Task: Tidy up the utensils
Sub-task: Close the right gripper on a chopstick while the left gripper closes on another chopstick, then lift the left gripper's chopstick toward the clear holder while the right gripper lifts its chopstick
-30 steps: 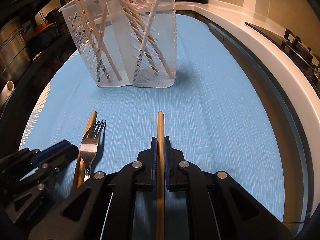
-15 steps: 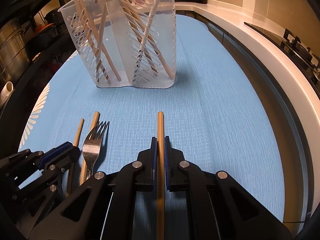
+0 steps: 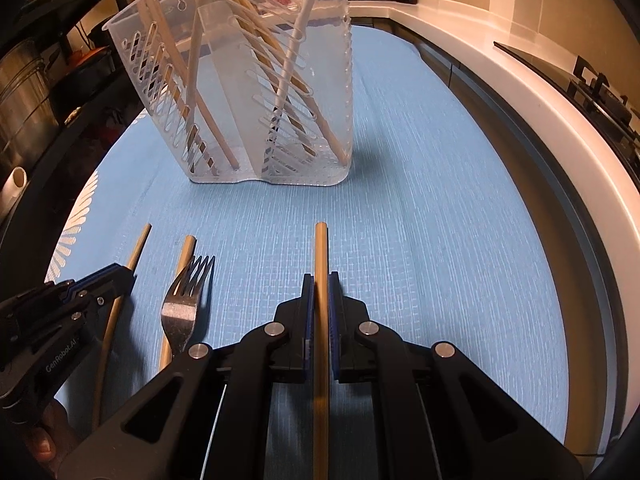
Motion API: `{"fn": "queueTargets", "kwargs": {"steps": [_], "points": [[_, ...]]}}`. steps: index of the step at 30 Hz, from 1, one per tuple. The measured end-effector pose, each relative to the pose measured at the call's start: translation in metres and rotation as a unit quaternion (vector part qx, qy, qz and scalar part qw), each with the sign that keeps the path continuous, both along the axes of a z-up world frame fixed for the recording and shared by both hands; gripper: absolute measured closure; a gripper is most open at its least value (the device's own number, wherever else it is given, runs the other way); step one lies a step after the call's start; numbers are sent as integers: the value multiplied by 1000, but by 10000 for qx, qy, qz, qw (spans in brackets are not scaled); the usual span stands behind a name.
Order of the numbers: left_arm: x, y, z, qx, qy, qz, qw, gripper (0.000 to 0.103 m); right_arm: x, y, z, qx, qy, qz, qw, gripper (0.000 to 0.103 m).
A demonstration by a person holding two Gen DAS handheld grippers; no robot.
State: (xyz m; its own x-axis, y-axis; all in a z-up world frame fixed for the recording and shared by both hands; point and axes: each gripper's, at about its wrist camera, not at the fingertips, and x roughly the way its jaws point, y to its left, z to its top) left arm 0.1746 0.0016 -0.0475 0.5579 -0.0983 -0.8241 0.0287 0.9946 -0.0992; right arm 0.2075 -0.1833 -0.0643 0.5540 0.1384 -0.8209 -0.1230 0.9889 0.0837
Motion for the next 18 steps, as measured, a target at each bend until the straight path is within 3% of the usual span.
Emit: {"fn": "queueTargets", "kwargs": {"steps": [18], "points": [[16,-7,0,255,-108,-154,9995,96,5,9,0,-84,-155,80,9998,95]]}}
